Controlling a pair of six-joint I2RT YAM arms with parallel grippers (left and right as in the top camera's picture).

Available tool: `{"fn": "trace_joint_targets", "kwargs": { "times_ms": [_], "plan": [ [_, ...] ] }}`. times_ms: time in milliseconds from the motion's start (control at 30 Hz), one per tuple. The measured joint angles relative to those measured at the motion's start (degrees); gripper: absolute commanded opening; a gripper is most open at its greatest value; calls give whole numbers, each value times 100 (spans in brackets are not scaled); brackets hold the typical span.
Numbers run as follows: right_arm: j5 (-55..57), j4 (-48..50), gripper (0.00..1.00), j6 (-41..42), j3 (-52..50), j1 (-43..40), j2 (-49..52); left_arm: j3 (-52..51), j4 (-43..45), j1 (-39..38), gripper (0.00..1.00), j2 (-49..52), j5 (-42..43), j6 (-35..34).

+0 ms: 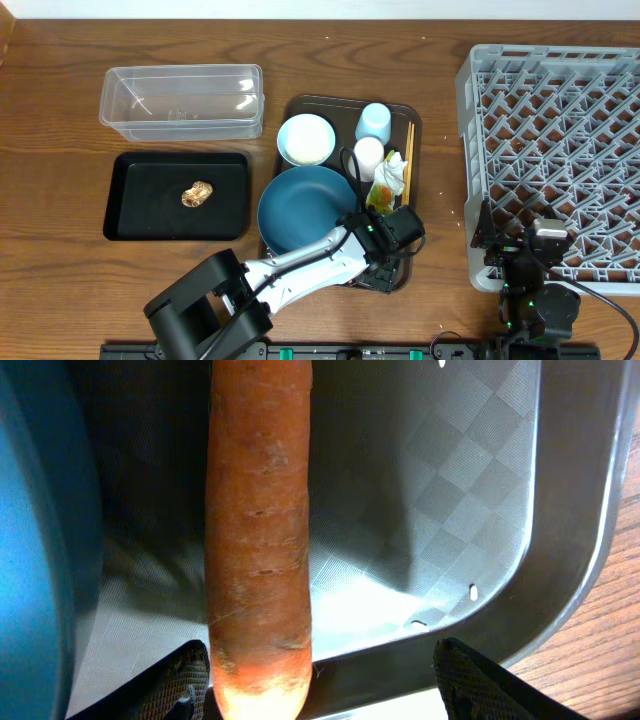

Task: Sort waste into correct bins and load items into the dishwasher rack
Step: 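Lower the left gripper onto the orange carrot and grasp it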

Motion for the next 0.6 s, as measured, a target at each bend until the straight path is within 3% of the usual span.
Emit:
{"fn": "trace_joint_targets", "kwargs": {
  "times_ms": [433, 500, 567, 600],
  "plan": [
    [0, 0, 99, -2, 0, 0, 0, 0, 435, 37, 73, 87, -11, -20],
    [0, 0, 99, -2, 0, 0, 0, 2, 509, 79, 70, 87, -11, -20],
    [0, 0, 99, 0, 0, 0, 0, 2, 507, 107, 59, 87, -22, -33],
    [0, 0, 99, 0, 0, 0, 0, 2, 505, 114, 59, 87, -26, -33]
  ]
}}
